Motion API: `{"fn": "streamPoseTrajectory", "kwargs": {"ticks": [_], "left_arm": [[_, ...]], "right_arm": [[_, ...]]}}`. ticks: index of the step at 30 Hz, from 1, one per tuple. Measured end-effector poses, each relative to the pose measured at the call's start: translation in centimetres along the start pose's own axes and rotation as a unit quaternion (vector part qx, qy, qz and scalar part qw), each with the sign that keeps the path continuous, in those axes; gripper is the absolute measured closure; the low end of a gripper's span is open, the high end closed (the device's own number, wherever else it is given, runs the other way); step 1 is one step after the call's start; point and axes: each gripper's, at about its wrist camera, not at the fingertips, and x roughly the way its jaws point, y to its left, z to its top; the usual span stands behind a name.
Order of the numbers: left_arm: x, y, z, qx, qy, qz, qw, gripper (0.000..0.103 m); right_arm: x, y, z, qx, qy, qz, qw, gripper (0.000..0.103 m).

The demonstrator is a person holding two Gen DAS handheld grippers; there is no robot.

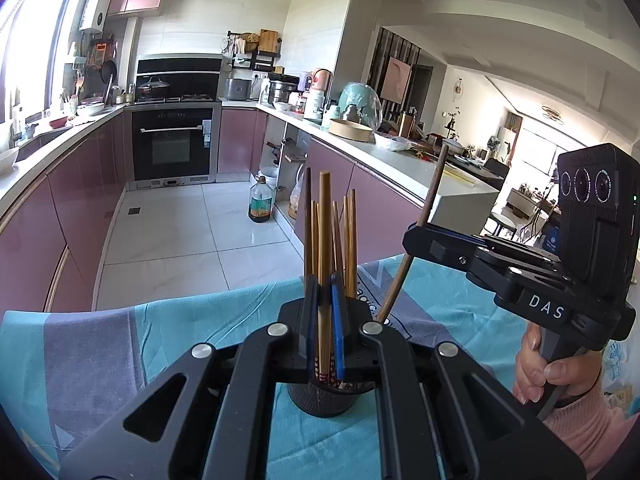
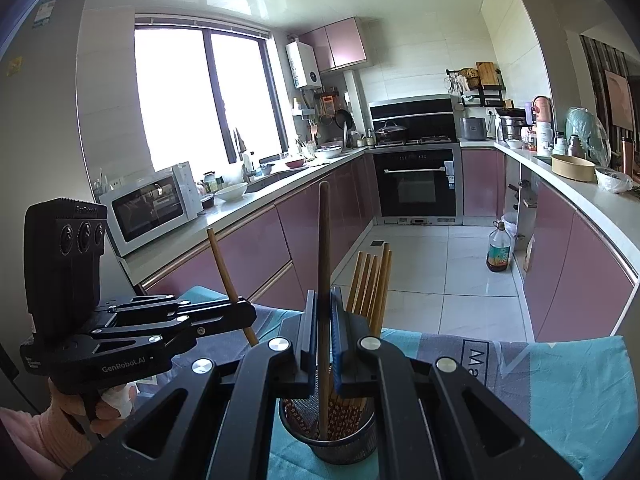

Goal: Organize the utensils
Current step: 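Push both chopsticks down into the cup beside the others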

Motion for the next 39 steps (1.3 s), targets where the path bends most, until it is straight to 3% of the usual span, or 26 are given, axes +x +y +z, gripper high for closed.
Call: {"fn": "streamPoseTrajectory", "kwargs": {"ticks": [39], "left_arm": [[3.7,0.9,-0.7,0.009,0.020,0.017,0.9996,0.096]], "right_arm": [[2.2,-0.9,-1.0,0.000,0.036,-0.006,0.999,0.098]]}}
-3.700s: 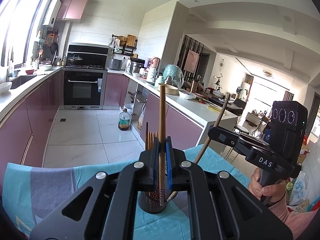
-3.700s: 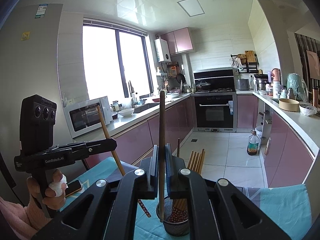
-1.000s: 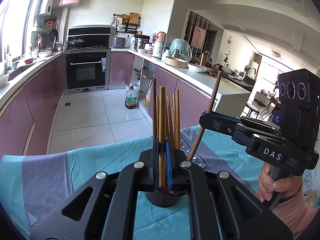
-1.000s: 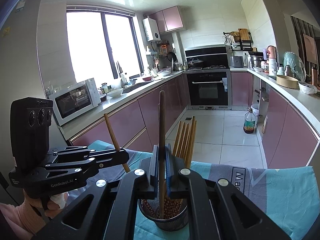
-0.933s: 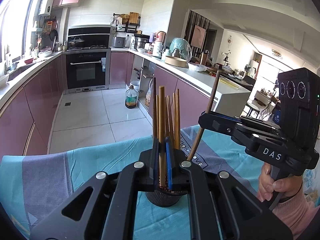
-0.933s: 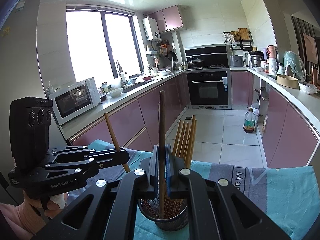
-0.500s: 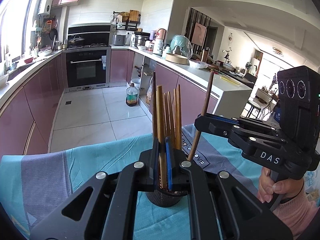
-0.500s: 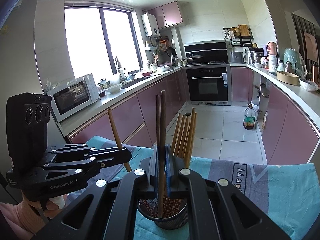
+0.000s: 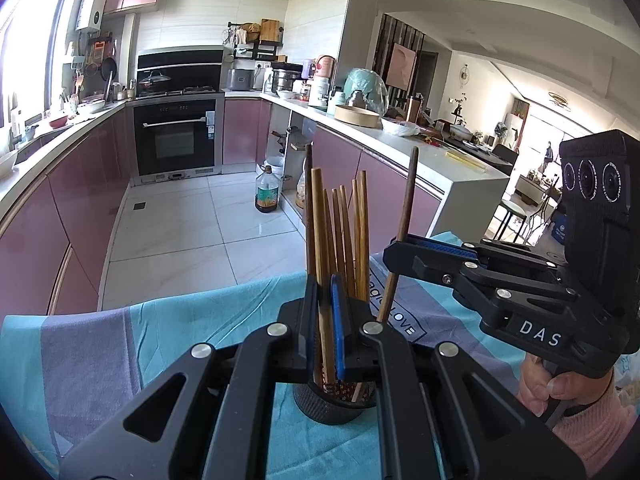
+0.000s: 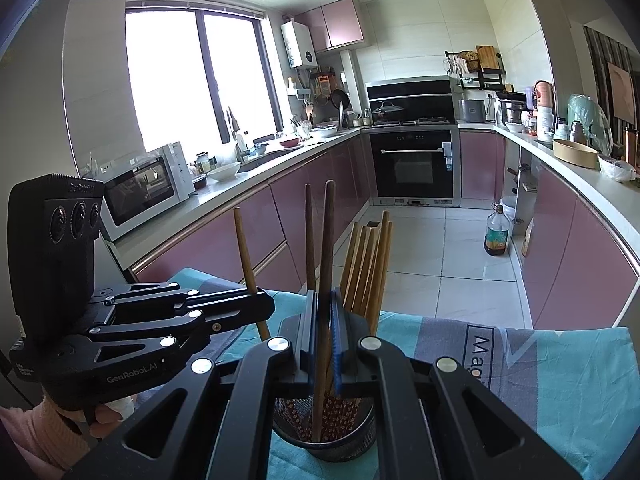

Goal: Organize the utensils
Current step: 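Push both chopsticks down into the cup beside the others, then open both tools to release the chopsticks and pull back from the cup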

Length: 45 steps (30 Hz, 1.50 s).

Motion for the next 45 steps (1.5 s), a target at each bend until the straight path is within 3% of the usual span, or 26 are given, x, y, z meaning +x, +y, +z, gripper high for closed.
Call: {"fn": "streamPoseTrajectory", "kwargs": {"ticks": [36,39,45], "left_arm": [[2.9,1.3,-0.9,-0.006,0.021,0.004,0.9997,0.095],[2.8,1.5,-1.4,-0.009,0.021,0.005,0.9997,0.087],[1.5,2.4,-2.6,-0.015,0.005,0.026,0.9995,0.062]], "right_arm": [[2.1,-1.1,0.2,0.028,0.016,-0.017,0.999,0.096],[1.8,-1.0,-0.1,0.029,0.017,-0.015,0.999,0.094],[0.9,-0.9,-1.4,0.035,0.013,-0.016,0.999,0.076]]}}
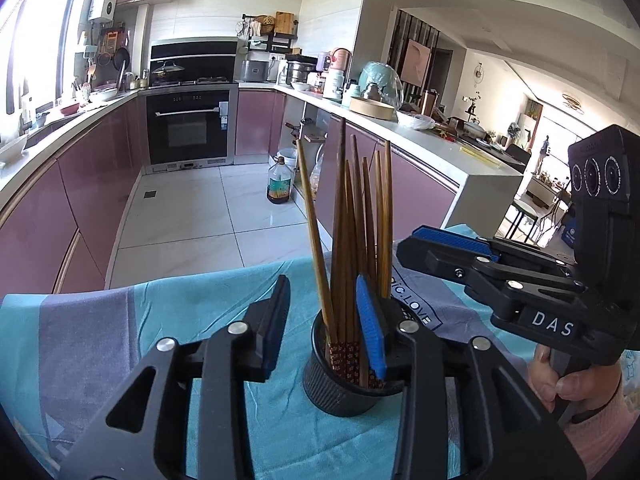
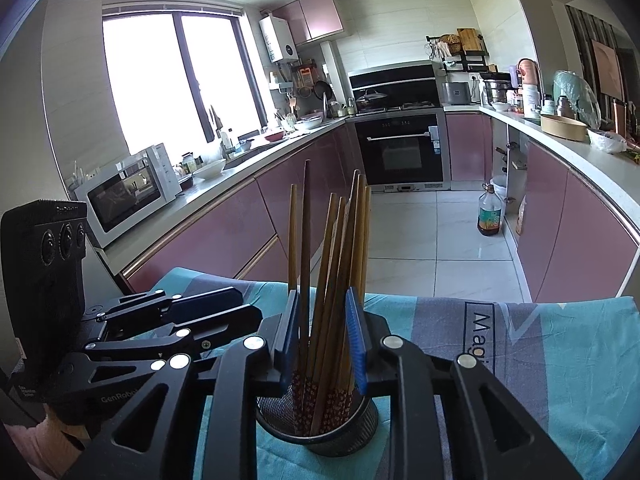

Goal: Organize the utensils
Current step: 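Open both tools to release the chopsticks and pull back from the cup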

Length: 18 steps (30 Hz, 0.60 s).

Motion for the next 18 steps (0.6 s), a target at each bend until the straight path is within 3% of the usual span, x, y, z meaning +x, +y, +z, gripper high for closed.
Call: {"fn": "streamPoseTrajectory", "kwargs": {"ticks": [3,4,8,10,12,18], "left_arm": [[-1.2,0.8,-0.9,-0.005,-0.016,0.019,0.9997,0.050],[-1.7,1.0,-1.1,-0.007,-0.022,0.023,0.9995,0.041],[-3.9,2.3,-2.5,-0.013,-0.050,0.052,0.9973,0.022],[-5.3,2.8,-3.4,-0.019,-0.067,0.069,0.9951,0.006],[-6.7,3.3,-4.3,-0.016,-0.085,0.094,0.9918,0.006],[-10.3,4.5,-6.7,-0.039,-0.124,0.129,0.9831,0.006]], "right_arm": [[-0.6,0.3,-0.7,-0.006,-0.006,-0.007,1.000,0.063],[-0.9,0.5,-1.0,-0.009,-0.009,-0.010,1.000,0.061],[-1.8,1.2,-2.2,-0.023,-0.027,-0.029,0.999,0.032],[-2.1,1.7,-3.0,-0.031,-0.037,-0.037,0.998,0.021],[-2.6,2.1,-3.8,-0.038,-0.048,-0.047,0.997,0.010],[-4.4,4.2,-5.9,-0.060,-0.100,-0.060,0.991,0.007]]}}
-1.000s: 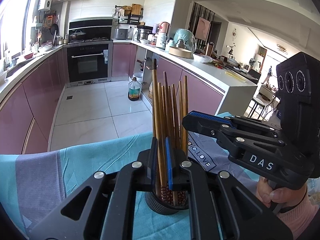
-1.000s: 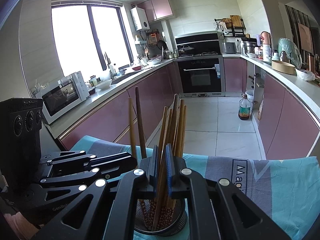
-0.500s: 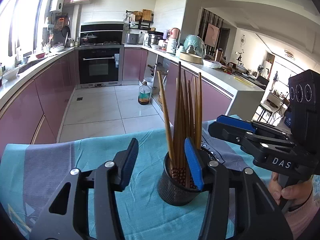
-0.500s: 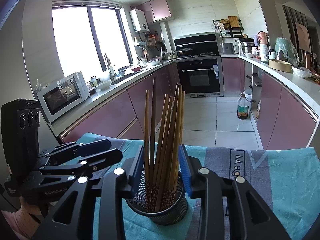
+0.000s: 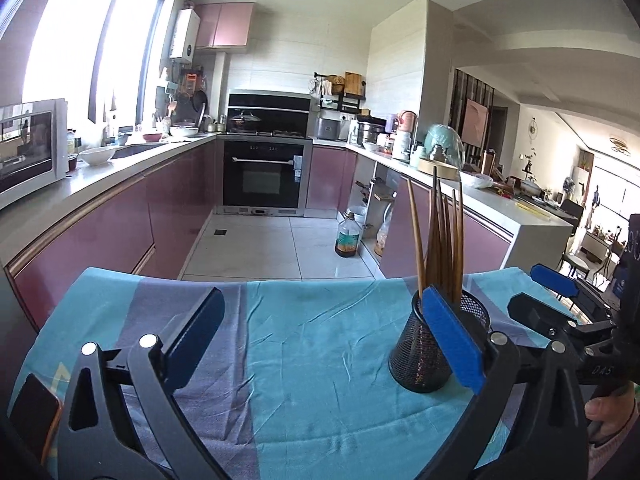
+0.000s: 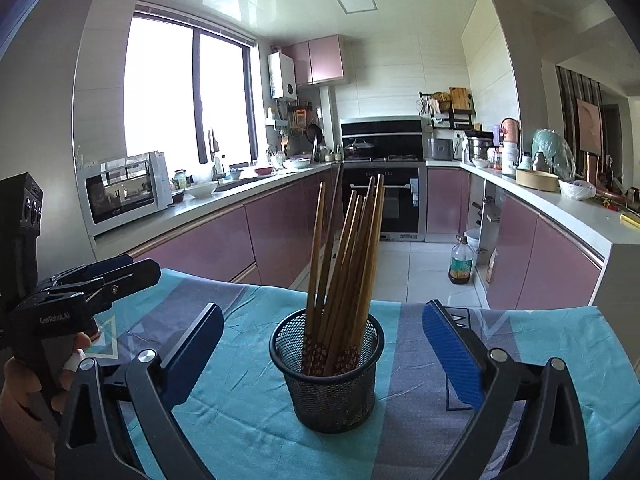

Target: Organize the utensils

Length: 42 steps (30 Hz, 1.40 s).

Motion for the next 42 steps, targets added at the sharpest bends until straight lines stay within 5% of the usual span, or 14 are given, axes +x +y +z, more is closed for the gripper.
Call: {"fn": "streamPoseTrajectory", "kwargs": {"ticks": [11,42], "left_arm": [[-5.2,0.1,-2.1,0.015,-0.054,0.056,0.9969,0.006],[-8.2,-0.6,-2.7,0.009,-0.082,0.060,0.9948,0.006]], "right_arm": [[-2.8,1.8,-1.6,0.003,-0.046,-0.033,0.998,0.007],[-4.3,3.8,-2.1,0.000,-0.059,-0.049,0.997,0.007]]}}
